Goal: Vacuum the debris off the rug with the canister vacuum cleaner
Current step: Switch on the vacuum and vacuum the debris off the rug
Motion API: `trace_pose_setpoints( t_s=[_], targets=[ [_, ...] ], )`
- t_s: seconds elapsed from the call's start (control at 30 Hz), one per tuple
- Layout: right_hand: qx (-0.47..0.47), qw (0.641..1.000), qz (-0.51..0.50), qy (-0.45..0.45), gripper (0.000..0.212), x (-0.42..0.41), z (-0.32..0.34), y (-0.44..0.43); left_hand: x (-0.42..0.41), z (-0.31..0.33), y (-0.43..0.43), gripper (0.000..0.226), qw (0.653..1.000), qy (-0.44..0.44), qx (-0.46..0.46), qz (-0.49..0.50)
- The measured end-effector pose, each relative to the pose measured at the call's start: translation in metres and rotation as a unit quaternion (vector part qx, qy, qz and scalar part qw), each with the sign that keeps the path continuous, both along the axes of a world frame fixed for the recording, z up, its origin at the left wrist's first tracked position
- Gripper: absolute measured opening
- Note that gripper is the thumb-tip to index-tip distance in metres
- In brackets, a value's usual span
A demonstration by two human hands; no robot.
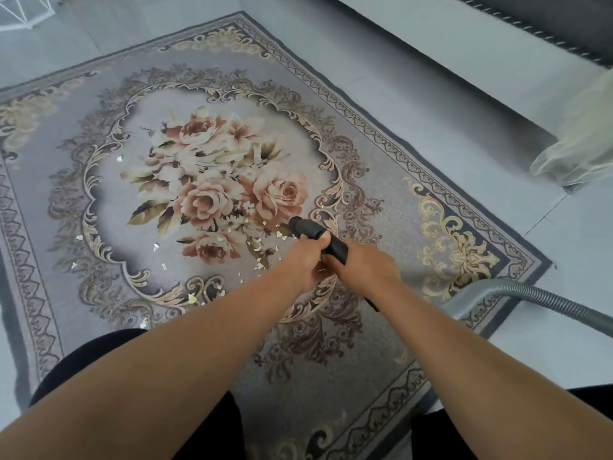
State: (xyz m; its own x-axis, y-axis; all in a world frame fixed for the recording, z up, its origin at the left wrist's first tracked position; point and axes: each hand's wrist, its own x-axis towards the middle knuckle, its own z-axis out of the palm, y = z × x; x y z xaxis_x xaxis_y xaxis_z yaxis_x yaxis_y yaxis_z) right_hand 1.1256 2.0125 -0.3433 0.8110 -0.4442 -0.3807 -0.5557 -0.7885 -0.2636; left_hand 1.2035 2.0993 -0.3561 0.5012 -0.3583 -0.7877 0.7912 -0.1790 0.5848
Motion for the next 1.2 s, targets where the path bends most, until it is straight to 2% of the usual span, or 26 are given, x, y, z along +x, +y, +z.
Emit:
trace_pose_setpoints(
  t_s=[0.17, 0.33, 0.47, 0.67, 0.8, 1.07, 1.2],
  targets=[
    [-0.028, 0.999, -0.034, -0.020, 0.047, -0.019, 0.002, -0.010, -0.013, -0.001, -0.014, 0.041, 0.999, -0.015, -0.025, -0.028],
    [-0.054, 0.994, -0.090, -0.006, 0.051, 0.003, 0.001, -0.020, -0.007, 0.002, -0.034, 0.050, 0.997, -0.053, -0.047, -0.021],
    [-0.032, 0.991, -0.130, -0.010, 0.052, 0.029, 0.002, -0.032, -0.002, 0.008, -0.046, 0.038, 0.996, -0.035, -0.086, 0.016],
    [-0.048, 0.990, -0.135, -0.005, 0.048, 0.040, -0.001, -0.033, 0.004, 0.002, -0.049, 0.042, 0.993, -0.029, -0.105, 0.035],
    [-0.005, 0.989, -0.145, -0.008, 0.049, 0.032, -0.009, -0.028, 0.000, -0.002, -0.044, 0.026, 0.996, -0.046, -0.075, 0.010],
    [0.008, 0.988, -0.153, -0.004, 0.053, -0.018, -0.024, -0.018, -0.024, -0.007, -0.029, 0.026, 0.995, -0.002, -0.039, -0.092],
    [0.006, 0.988, -0.152, 0.000, 0.054, -0.020, -0.019, -0.020, -0.025, -0.003, -0.028, 0.020, 0.995, 0.006, -0.040, -0.091]
  ],
)
